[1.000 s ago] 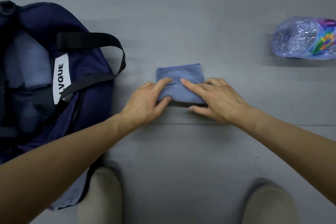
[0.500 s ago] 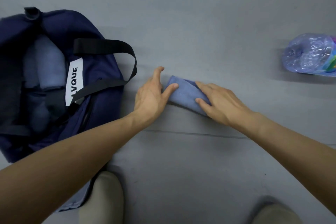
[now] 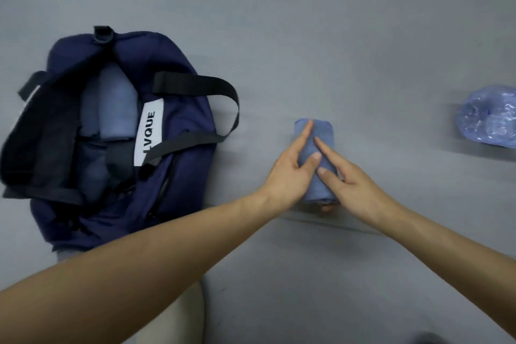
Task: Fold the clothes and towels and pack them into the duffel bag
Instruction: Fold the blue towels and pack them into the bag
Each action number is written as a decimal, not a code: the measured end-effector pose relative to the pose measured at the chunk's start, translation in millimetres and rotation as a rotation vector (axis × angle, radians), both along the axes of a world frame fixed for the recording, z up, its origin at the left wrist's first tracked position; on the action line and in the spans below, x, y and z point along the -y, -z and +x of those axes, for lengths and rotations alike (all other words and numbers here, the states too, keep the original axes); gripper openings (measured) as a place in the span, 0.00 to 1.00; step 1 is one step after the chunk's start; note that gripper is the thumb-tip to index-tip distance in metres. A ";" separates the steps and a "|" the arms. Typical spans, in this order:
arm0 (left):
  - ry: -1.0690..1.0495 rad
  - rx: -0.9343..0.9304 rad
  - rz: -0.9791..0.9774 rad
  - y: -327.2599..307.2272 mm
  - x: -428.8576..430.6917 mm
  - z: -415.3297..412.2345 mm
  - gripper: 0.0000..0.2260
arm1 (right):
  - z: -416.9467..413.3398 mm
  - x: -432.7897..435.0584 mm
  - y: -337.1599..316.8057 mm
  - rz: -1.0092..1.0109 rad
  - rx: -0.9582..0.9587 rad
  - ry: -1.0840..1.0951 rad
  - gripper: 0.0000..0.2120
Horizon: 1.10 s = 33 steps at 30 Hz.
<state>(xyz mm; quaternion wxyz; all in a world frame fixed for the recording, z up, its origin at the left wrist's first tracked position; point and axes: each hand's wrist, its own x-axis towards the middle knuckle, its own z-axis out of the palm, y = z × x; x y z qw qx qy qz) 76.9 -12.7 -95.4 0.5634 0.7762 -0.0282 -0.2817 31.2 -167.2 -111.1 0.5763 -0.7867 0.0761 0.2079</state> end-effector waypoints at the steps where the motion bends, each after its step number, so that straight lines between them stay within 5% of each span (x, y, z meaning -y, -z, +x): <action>1: -0.015 0.022 -0.020 -12.2 -6.7 4.4 0.27 | 5.4 -2.4 -15.0 -0.021 0.022 -0.027 0.24; 6: -0.103 0.126 -0.096 -85.2 -79.8 26.3 0.27 | 49.1 -43.3 -114.6 -0.225 0.049 -0.412 0.32; 15: -0.312 0.204 -0.025 -121.6 -240.3 33.6 0.27 | 113.1 -214.0 -118.7 0.179 0.141 -0.479 0.34; 20: -0.221 0.788 0.931 -111.0 -319.2 12.2 0.20 | 98.4 -281.0 -83.4 0.126 0.130 -0.449 0.35; 23: -0.162 0.762 1.208 -98.6 -352.2 -10.9 0.20 | 94.4 -305.5 -68.2 0.059 0.119 -0.421 0.36; 27: -0.214 0.453 1.127 -86.6 -369.6 -30.0 0.27 | 97.8 -336.9 -56.9 0.011 0.083 -0.459 0.37; 33: -0.261 0.532 0.975 -105.0 -358.7 -36.8 0.35 | 92.7 -373.5 -47.1 -0.014 -0.055 -0.506 0.38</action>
